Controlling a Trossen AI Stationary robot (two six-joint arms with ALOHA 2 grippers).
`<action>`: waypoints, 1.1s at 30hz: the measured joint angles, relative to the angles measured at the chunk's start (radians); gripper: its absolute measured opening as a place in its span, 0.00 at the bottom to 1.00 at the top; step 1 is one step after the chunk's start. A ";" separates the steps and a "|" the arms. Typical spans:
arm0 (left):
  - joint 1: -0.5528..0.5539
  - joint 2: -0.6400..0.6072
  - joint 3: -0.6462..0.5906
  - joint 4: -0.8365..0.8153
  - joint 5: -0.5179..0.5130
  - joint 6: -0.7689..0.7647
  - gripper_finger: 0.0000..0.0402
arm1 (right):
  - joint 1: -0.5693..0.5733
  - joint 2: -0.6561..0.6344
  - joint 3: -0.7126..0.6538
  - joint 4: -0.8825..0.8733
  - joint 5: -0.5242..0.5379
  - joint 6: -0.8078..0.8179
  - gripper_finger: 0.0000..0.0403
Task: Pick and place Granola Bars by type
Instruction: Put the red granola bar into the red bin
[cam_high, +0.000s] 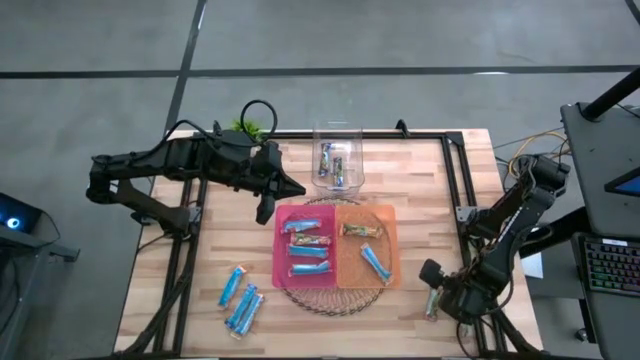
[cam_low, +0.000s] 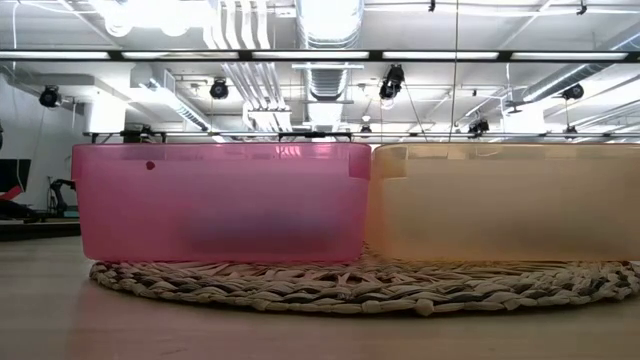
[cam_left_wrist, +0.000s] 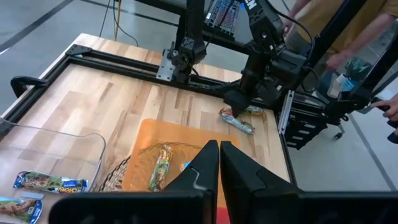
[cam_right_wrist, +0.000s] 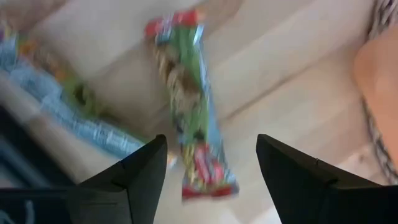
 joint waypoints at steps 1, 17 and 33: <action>0.000 0.000 0.000 0.000 0.000 0.000 0.00 | 0.000 0.002 -0.005 0.023 0.000 -0.007 0.59; 0.000 0.000 0.000 -0.007 -0.003 0.002 0.00 | -0.011 0.002 -0.103 0.129 0.000 -0.009 0.59; 0.000 0.000 0.000 -0.008 -0.003 0.001 0.00 | -0.021 0.002 -0.173 0.214 -0.006 -0.021 0.53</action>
